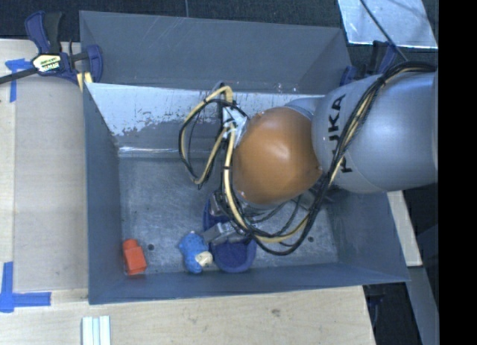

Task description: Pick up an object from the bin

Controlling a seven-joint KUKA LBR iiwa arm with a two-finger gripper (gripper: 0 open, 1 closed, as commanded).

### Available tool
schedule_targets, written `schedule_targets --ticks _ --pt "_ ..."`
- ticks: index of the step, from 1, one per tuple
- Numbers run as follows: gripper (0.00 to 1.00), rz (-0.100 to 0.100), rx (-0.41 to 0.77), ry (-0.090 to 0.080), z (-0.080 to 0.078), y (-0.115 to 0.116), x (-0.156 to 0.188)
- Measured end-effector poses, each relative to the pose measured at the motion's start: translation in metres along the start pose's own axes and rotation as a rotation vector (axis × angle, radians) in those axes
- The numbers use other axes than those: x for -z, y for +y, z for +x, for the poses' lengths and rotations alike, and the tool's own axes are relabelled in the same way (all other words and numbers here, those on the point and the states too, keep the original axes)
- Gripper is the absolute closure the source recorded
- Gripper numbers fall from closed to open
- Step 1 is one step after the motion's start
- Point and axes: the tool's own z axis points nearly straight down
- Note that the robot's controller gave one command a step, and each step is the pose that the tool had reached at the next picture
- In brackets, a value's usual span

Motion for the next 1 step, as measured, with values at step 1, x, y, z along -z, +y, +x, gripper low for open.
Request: schedule_targets --ticks 1 --pt "1.0 -0.002 -0.001 -0.007 0.0005 -0.0027 0.0886"
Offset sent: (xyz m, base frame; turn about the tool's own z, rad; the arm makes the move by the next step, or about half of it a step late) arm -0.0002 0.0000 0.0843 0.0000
